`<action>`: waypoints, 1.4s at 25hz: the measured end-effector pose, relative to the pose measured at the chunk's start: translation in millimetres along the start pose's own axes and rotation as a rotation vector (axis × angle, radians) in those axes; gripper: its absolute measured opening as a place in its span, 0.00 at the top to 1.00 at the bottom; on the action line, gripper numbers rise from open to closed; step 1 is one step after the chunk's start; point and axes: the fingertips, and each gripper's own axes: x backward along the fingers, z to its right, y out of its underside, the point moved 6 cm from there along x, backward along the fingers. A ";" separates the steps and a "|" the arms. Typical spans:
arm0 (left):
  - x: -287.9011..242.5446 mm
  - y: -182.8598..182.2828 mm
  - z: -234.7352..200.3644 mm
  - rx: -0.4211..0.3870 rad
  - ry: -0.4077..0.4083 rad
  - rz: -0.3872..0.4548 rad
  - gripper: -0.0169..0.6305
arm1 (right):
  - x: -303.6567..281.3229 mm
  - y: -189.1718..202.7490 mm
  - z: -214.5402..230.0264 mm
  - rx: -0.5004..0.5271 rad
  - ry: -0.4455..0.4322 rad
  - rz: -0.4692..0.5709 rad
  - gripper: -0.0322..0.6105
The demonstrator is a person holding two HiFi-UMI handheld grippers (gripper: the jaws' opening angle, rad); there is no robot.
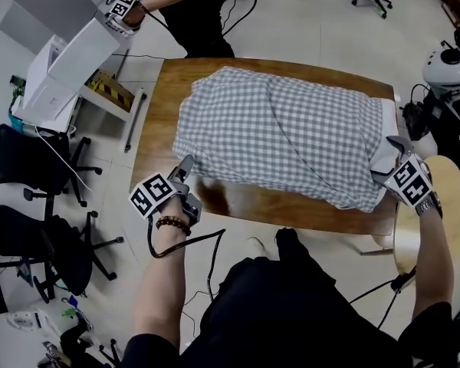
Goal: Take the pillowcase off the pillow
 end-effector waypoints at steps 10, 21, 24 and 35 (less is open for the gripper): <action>-27.3 26.1 -100.1 0.155 0.009 -0.050 0.46 | -86.1 44.1 -75.5 -0.034 0.037 -0.071 0.28; -39.7 28.5 -92.2 0.120 0.028 -0.059 0.67 | -81.3 54.1 -82.1 -0.005 0.084 -0.042 0.56; -36.0 23.2 -88.0 0.086 0.012 -0.041 0.75 | -80.5 51.8 -81.9 0.022 0.120 -0.026 0.67; -28.9 17.1 -71.9 0.008 -0.050 0.002 0.96 | -60.9 54.7 -75.5 0.064 0.279 0.030 0.91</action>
